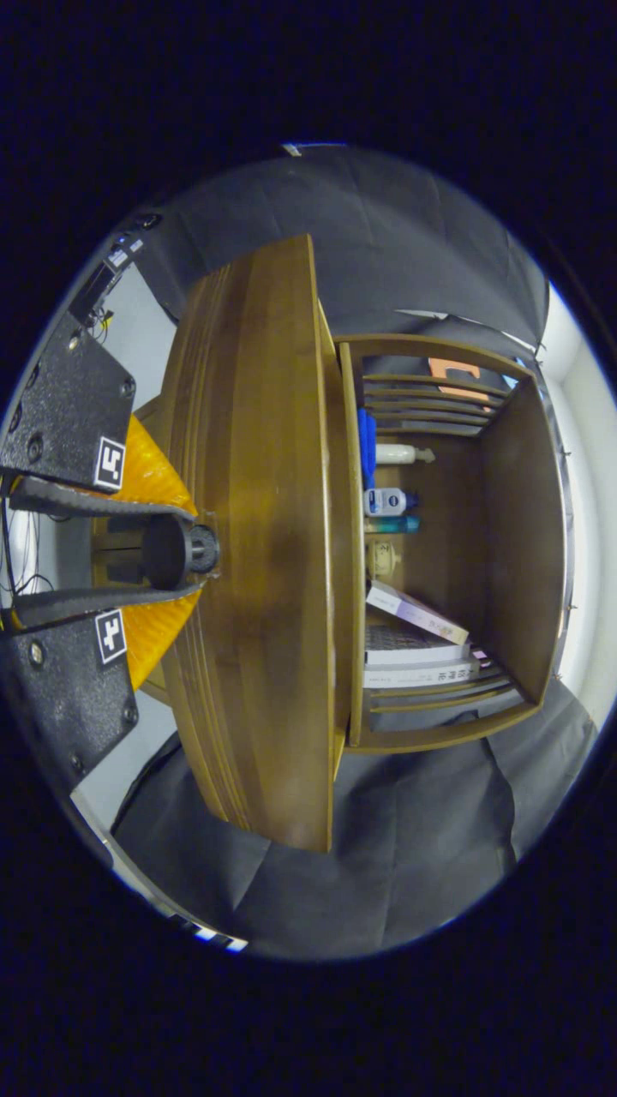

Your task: Pull open the drawer, take out the items inside it, and place them on the countertop above the cabinet.

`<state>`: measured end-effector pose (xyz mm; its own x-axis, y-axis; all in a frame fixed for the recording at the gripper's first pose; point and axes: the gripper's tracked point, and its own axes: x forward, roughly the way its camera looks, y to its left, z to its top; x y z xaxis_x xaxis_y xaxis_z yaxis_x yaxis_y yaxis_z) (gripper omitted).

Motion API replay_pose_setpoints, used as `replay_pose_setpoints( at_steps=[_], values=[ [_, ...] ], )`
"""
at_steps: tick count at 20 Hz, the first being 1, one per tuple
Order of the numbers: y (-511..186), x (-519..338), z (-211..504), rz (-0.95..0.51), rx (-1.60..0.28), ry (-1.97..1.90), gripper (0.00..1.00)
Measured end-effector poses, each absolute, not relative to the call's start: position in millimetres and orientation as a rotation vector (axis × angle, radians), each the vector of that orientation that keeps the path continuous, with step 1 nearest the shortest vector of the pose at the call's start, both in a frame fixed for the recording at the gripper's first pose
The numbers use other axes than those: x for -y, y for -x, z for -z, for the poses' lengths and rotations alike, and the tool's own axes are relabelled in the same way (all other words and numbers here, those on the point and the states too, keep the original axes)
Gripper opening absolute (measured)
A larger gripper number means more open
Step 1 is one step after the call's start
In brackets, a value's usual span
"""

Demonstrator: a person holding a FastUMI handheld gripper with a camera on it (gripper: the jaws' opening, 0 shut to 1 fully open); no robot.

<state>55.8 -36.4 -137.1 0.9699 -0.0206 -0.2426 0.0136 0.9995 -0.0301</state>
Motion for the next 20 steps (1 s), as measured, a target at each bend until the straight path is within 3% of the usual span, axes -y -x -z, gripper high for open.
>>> replay_pose_setpoints(
  at_steps=[14, 16, 20],
  values=[
    [-24.8, 34.0, 142.5, 0.011, -0.292, 0.045, 0.39],
    [-19.1, 43.2, 133.5, 0.013, -0.281, 0.022, 0.49],
    [-6.5, 59.3, 103.1, 0.025, -0.262, -0.018, 0.82]
  ],
)
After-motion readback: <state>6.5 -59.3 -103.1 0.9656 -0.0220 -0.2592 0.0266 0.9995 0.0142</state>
